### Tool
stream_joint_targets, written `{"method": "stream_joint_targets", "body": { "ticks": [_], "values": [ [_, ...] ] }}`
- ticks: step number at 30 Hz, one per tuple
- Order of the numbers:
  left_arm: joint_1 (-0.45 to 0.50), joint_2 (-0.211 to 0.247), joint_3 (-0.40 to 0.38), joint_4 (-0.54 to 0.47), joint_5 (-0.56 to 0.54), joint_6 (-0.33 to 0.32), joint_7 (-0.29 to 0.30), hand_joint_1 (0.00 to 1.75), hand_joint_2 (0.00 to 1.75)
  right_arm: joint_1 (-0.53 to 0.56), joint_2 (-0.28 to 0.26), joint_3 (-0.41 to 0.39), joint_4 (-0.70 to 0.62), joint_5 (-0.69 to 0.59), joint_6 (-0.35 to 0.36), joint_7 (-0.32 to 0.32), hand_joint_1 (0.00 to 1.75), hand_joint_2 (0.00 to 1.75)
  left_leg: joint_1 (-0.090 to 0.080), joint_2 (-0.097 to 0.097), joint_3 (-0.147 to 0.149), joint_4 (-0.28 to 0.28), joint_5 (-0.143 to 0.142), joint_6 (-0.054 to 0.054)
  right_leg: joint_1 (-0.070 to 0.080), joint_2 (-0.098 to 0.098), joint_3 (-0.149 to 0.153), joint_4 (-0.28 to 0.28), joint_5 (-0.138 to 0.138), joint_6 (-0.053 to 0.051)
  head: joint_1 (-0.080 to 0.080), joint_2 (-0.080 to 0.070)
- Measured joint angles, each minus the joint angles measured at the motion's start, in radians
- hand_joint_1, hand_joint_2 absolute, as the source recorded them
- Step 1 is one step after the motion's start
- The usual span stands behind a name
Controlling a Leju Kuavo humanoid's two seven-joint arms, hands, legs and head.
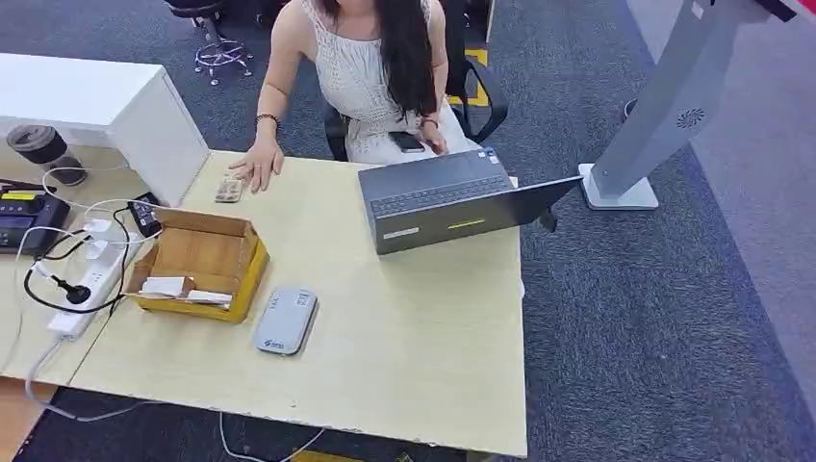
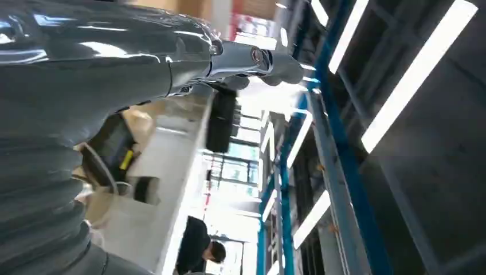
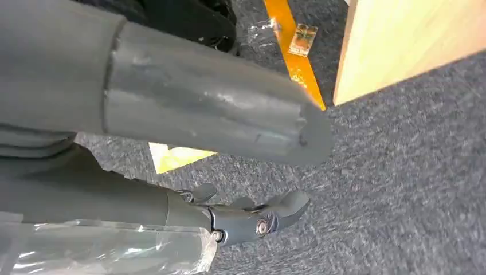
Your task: Pass the card to the sensor for recognition and then transmit it.
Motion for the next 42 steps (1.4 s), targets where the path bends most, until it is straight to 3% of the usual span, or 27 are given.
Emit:
{"method": "stream_joint_targets", "body": {
  "ticks": [2, 4, 6, 7, 8, 10, 11, 12, 13, 17, 21, 29, 35, 42],
  "values": [
    [-0.004, 0.001, -0.042, -0.069, -0.092, 0.025, 0.0, 0.0, 1.75, -0.009, 0.001, 0.007, 0.003, 0.015, 0.002, 0.011, 0.0, 0.0, 0.0, 0.0, 0.0, 0.0, 0.001, 0.001, 0.0, 0.0, 0.0, 0.0, 0.001, 0.0, 0.0, 0.0],
    [-0.01, 0.003, -0.103, -0.119, -0.302, 0.112, 0.026, 0.0, 1.75, -0.017, 0.002, 0.019, 0.006, 0.044, 0.01, 0.028, 0.0, 0.0, 0.0, 0.0, 0.001, 0.001, 0.001, 0.001, 0.0, 0.0, -0.003, 0.0, 0.001, 0.0, 0.0, 0.0],
    [-0.044, 0.016, -0.252, -0.152, -0.732, 0.275, 0.149, 0.0, 1.75, -0.033, 0.007, 0.044, 0.007, 0.091, 0.017, 0.056, 0.0, 0.0, -0.001, -0.003, 0.0, 0.002, 0.003, 0.003, -0.001, -0.003, -0.003, 0.0, 0.002, 0.002, 0.0, 0.0],
    [-0.069, 0.043, -0.333, -0.144, -1.019, 0.34, 0.24, 0.0, 1.75, -0.045, 0.01, 0.057, 0.008, 0.114, 0.021, 0.068, 0.0, 0.0, -0.001, -0.004, -0.001, 0.002, 0.004, 0.001, -0.001, -0.004, -0.003, 0.0, 0.003, 0.001, 0.0, 0.0],
    [-0.1, 0.07, -0.396, -0.116, -1.298, 0.366, 0.367, 0.0, 1.75, -0.058, 0.018, 0.074, 0.01, 0.14, 0.026, 0.077, 0.0, 0.0, 0.0, -0.004, -0.002, 0.001, 0.006, 0.001, -0.001, -0.004, -0.001, 0.0, 0.005, 0.0, 0.002, 0.0],
    [-0.163, 0.166, -0.51, -0.012, -1.845, 0.372, 0.576, 0.0, 1.75, -0.078, 0.032, 0.107, 0.011, 0.173, 0.034, 0.085, 0.0, 0.0, 0.0, -0.003, -0.003, 0.001, 0.008, -0.002, -0.001, -0.003, -0.004, 0.0, 0.008, -0.001, 0.002, 0.0],
    [-0.19, 0.221, -0.566, 0.053, -1.874, 0.374, 0.674, 0.0, 1.75, -0.084, 0.039, 0.122, 0.011, 0.185, 0.035, 0.088, 0.0, 0.0, 0.0, -0.001, -0.003, 0.001, 0.009, -0.003, -0.001, -0.001, -0.006, 0.001, 0.009, -0.003, 0.001, 0.0],
    [-0.209, 0.258, -0.6, 0.088, -1.871, 0.374, 0.725, 0.0, 1.75, -0.087, 0.045, 0.131, 0.011, 0.191, 0.034, 0.092, 0.0, 0.0, 0.001, 0.0, -0.004, 0.001, 0.01, -0.003, 0.0, 0.0, -0.007, 0.002, 0.01, -0.003, 0.001, 0.0],
    [-0.249, 0.329, -0.68, 0.177, -1.86, 0.375, 0.813, 0.0, 1.75, -0.092, 0.054, 0.148, 0.011, 0.2, 0.034, 0.1, 0.0, 0.0, 0.001, -0.001, -0.006, 0.001, 0.012, -0.002, 0.0, -0.001, -0.008, 0.003, 0.01, -0.003, -0.002, 0.0],
    [-0.311, 0.433, -0.812, 0.334, -1.811, 0.377, 0.861, 0.0, 1.75, -0.1, 0.068, 0.179, 0.011, 0.214, 0.033, 0.109, 0.0, 0.0, 0.001, -0.001, -0.007, 0.0, 0.012, -0.003, 0.0, 0.0, -0.01, 0.004, 0.01, -0.003, -0.001, 0.0],
    [-0.34, 0.49, -0.875, 0.416, -1.8, 0.378, 0.877, 0.0, 1.75, -0.1, 0.072, 0.197, 0.011, 0.216, 0.033, 0.116, 0.0, 0.0, 0.0, 0.001, -0.009, 0.0, 0.012, -0.003, 0.0, 0.002, -0.012, 0.004, 0.01, -0.003, -0.002, 0.0],
    [-0.37, 0.531, -0.929, 0.503, -1.8, 0.383, 0.882, 0.0, 1.75, -0.1, 0.076, 0.214, 0.011, 0.217, 0.032, 0.117, 0.0, 0.0, 0.0, 0.001, -0.011, 0.0, 0.012, -0.002, -0.001, 0.001, -0.013, 0.003, 0.01, -0.003, -0.001, 0.0],
    [-0.401, 0.54, -0.943, 0.586, -1.8, 0.428, 0.893, 0.0, 1.75, -0.099, 0.082, 0.221, 0.011, 0.218, 0.031, 0.117, 0.0, 0.0, 0.0, 0.001, -0.01, 0.0, 0.012, -0.003, -0.001, 0.001, -0.013, 0.003, 0.011, -0.003, -0.002, 0.0],
    [-0.401, 0.54, -0.971, 0.591, -1.8, 0.425, 0.92, 0.0, 1.75, -0.098, 0.086, 0.221, 0.008, 0.218, 0.026, 0.117, 0.0, 0.0, 0.0, 0.001, -0.011, 0.0, 0.012, -0.003, -0.001, 0.001, -0.013, 0.003, 0.011, -0.003, -0.002, 0.0]
  ]
}}
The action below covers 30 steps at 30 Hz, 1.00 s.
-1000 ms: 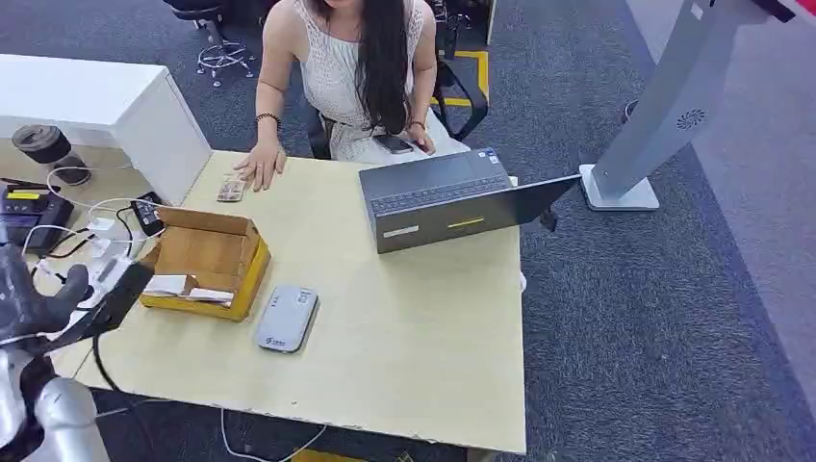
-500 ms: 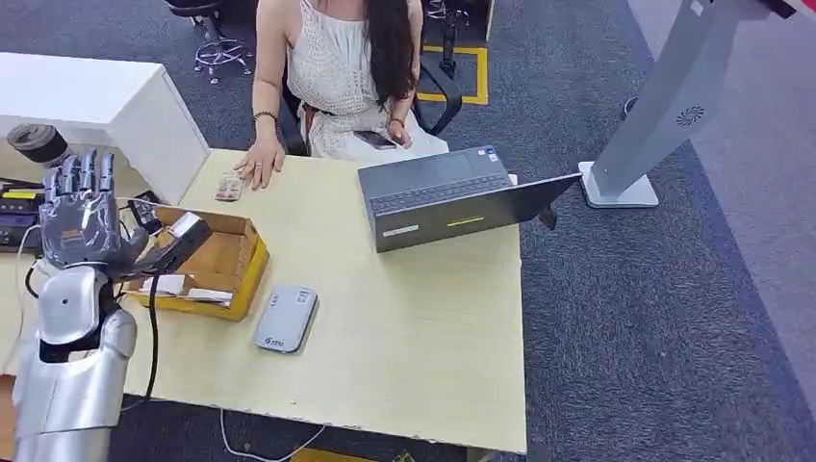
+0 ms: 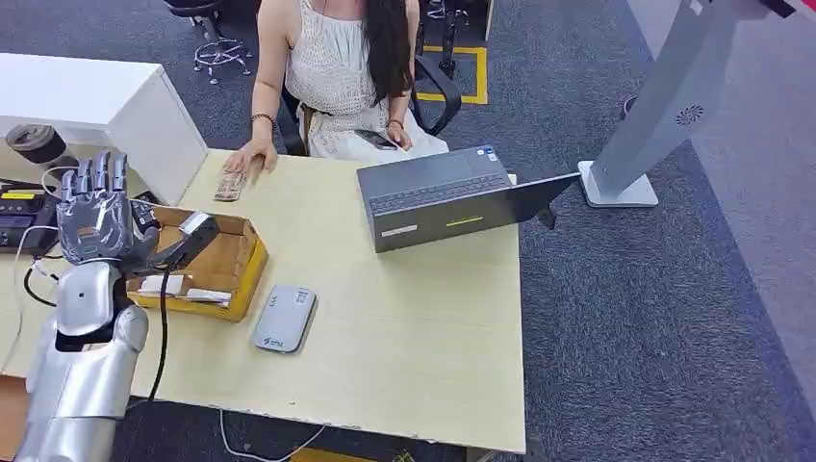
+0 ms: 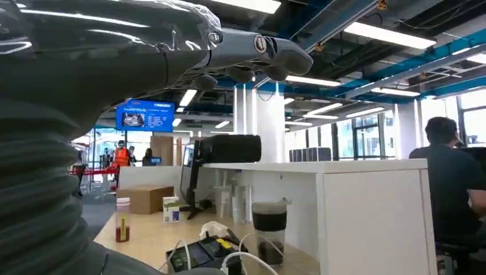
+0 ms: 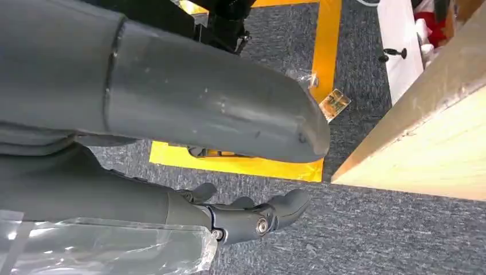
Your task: Pass the card to the sensor for recognition and then transmit it.
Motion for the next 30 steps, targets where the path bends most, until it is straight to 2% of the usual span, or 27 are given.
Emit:
{"method": "stream_joint_targets", "body": {
  "ticks": [9, 13, 21, 30],
  "values": [
    [0.0, 0.0, -0.008, 0.001, 0.0, 0.002, -0.002, 0.0, 1.75, 0.0, 0.001, 0.0, -0.003, 0.002, 0.0, 0.0, 0.0, 0.0, 0.0, 0.0, 0.0, 0.0, 0.0, 0.0, 0.0, 0.0, 0.0, 0.0, 0.0, 0.0, 0.0, 0.0],
    [-0.015, 0.0, -0.026, 0.03, 0.0, 0.032, -0.027, 0.0, 1.75, 0.0, 0.001, 0.005, -0.004, 0.017, -0.005, 0.0, 0.0, 0.0, 0.0, 0.0, 0.0, 0.0, 0.0, 0.0, 0.0, 0.0, 0.0, 0.0, 0.0, 0.0, 0.0, 0.0],
    [-0.036, -0.008, -0.218, 0.034, 0.0, -0.023, 0.064, 0.0, 1.75, 0.0, 0.003, 0.017, -0.005, 0.015, -0.013, 0.003, 0.0, 0.0, 0.0, 0.001, 0.0, 0.0, 0.0, 0.0, 0.0, 0.001, 0.0, 0.0, 0.0, 0.0, 0.0, 0.0],
    [-0.041, -0.011, -0.294, 0.024, 0.0, -0.044, 0.087, 0.0, 1.75, 0.0, 0.004, 0.018, -0.006, 0.015, -0.014, 0.004, 0.0, 0.0, 0.0, 0.002, 0.0, 0.0, 0.0, 0.0, 0.0, 0.002, -0.001, 0.0, 0.0, 0.0, 0.0, 0.0]
  ]
}}
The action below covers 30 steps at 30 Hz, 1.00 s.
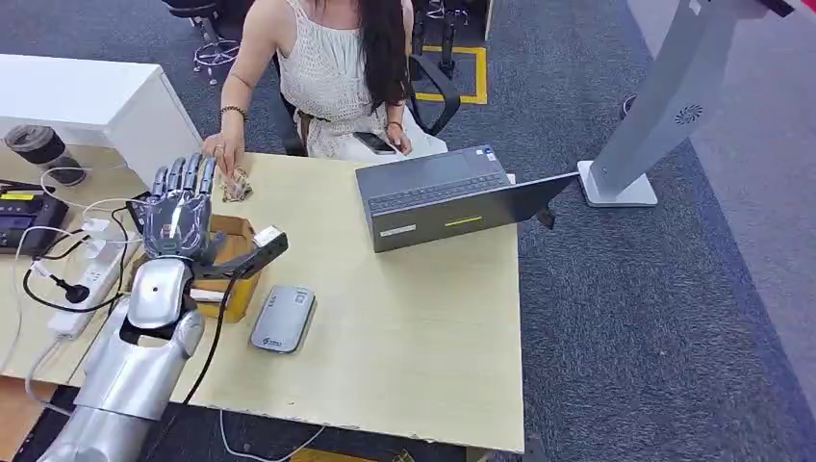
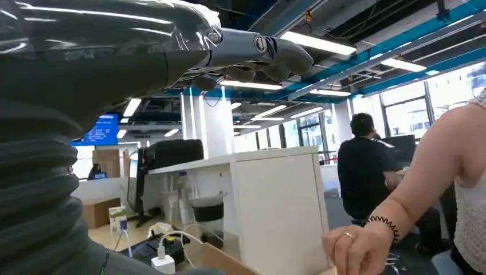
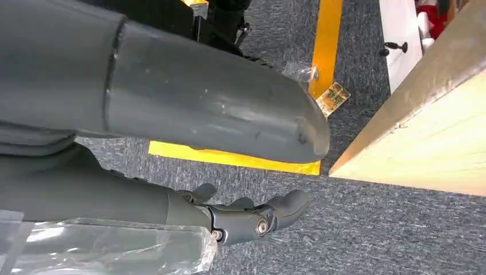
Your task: Pass the card to the sensor for recognition and then transmit it.
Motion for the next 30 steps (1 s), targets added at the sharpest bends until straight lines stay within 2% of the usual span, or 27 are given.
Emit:
{"method": "stream_joint_targets", "body": {
  "ticks": [9, 17, 30],
  "values": [
    [0.002, -0.001, -0.027, -0.039, 0.0, -0.035, 0.018, 0.0, 1.75, 0.002, 0.0, 0.0, 0.0, 0.0, -0.004, 0.002, 0.0, 0.0, 0.0, 0.0, 0.0, 0.0, 0.0, 0.0, 0.0, 0.0, 0.0, 0.0, 0.0, 0.0, 0.0, 0.0],
    [0.016, 0.0, -0.029, -0.081, 0.0, -0.044, 0.02, 0.0, 1.75, 0.002, 0.0, 0.0, -0.001, 0.0, -0.005, 0.003, 0.0, 0.0, 0.0, 0.0, 0.0, 0.0, 0.0, 0.0, 0.0, 0.0, 0.0, 0.0, 0.0, 0.0, 0.0, 0.0],
    [0.023, 0.0, -0.029, -0.097, 0.0, -0.046, 0.02, 0.0, 1.75, 0.004, 0.0, 0.0, -0.005, 0.0, -0.005, 0.003, 0.0, 0.0, 0.0, 0.0, 0.0, 0.0, 0.0, 0.0, 0.0, 0.0, 0.0, 0.0, 0.0, 0.0, 0.0, 0.0]
  ]
}}
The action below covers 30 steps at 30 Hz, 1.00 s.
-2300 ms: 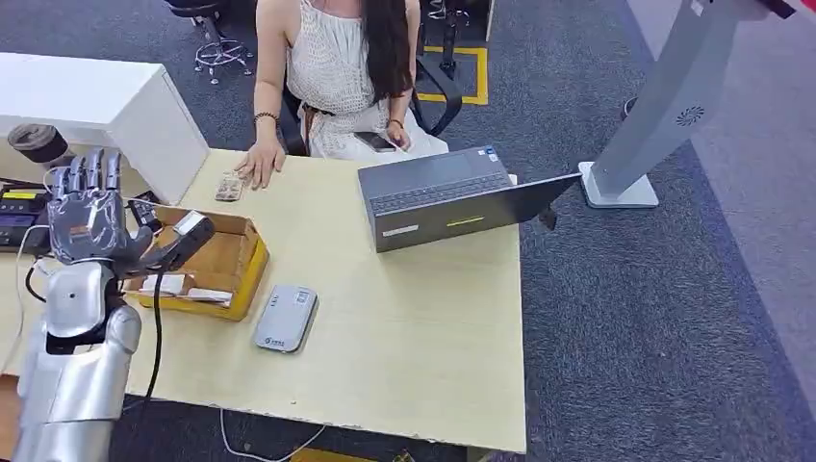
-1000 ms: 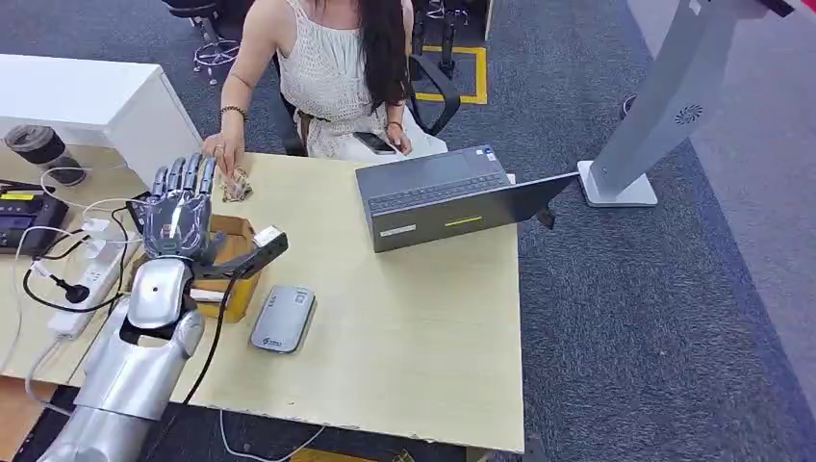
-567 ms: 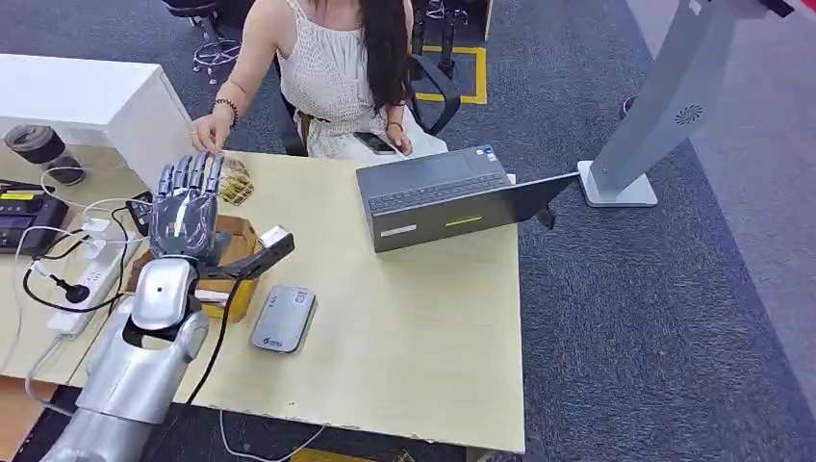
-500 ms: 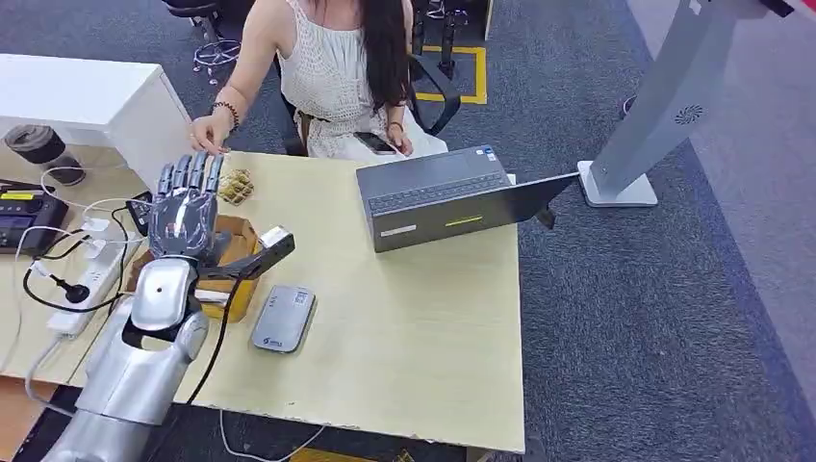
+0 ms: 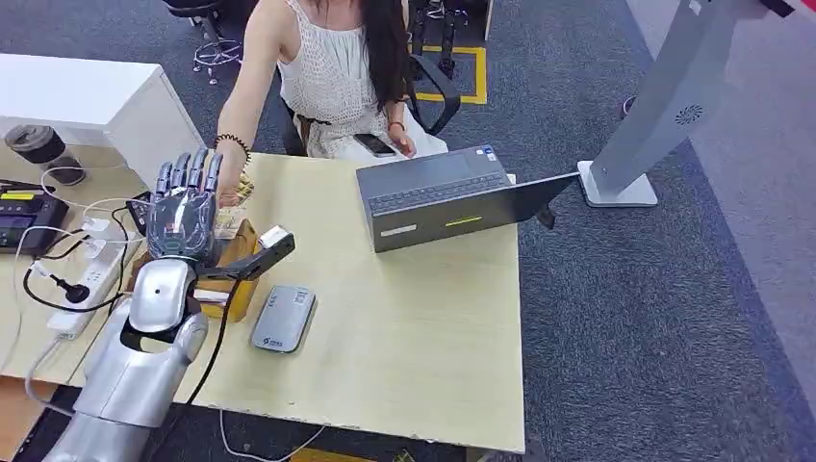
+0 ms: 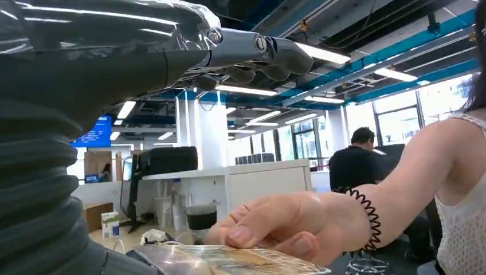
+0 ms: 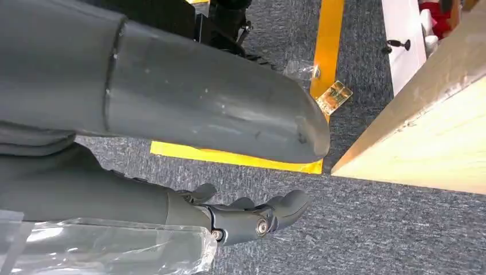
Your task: Pass the card to the sensor for recognition and then transmit it.
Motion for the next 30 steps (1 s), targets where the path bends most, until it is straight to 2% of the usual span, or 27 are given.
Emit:
{"method": "stream_joint_targets", "body": {
  "ticks": [6, 7, 8, 20, 30],
  "values": [
    [0.004, 0.0, 0.0, -0.007, 0.0, -0.001, 0.0, 0.0, 1.75, 0.001, 0.0, 0.0, 0.0, 0.0, -0.004, 0.0, 0.0, 0.0, 0.0, 0.0, 0.0, 0.0, 0.0, 0.0, 0.0, 0.0, 0.0, 0.0, 0.0, 0.0, 0.0, 0.0],
    [0.005, 0.0, 0.0, -0.008, 0.0, -0.001, 0.0, 0.1, 1.75, 0.001, 0.0, 0.0, 0.0, 0.0, -0.005, 0.0, 0.0, 0.0, 0.0, 0.0, 0.0, 0.0, 0.0, 0.0, 0.0, 0.0, 0.0, 0.0, 0.0, 0.0, 0.0, 0.0],
    [0.006, 0.0, 0.0, -0.01, 0.0, -0.001, 0.0, 1.75, 1.75, 0.001, 0.0, 0.0, 0.0, 0.0, -0.006, 0.0, 0.0, 0.0, 0.0, 0.0, 0.0, 0.0, 0.0, 0.0, 0.0, 0.0, 0.0, 0.0, 0.0, 0.0, 0.0, 0.0],
    [0.031, -0.015, 0.0, -0.032, 0.0, 0.014, -0.065, 1.75, 1.75, 0.003, 0.0, 0.0, 0.0, 0.001, -0.008, 0.0, 0.0, 0.0, 0.0, 0.0, 0.0, 0.0, 0.0, 0.0, 0.0, 0.0, 0.0, 0.0, 0.0, 0.0, 0.0, 0.0],
    [0.037, -0.026, 0.001, -0.039, 0.0, 0.019, -0.088, 1.75, 1.75, 0.004, 0.0, 0.0, 0.0, 0.002, -0.012, 0.0, 0.0, 0.0, 0.0, 0.0, 0.0, 0.0, 0.0, 0.0, 0.0, 0.0, 0.0, 0.0, 0.0, 0.0, 0.0, 0.0]
  ]
}}
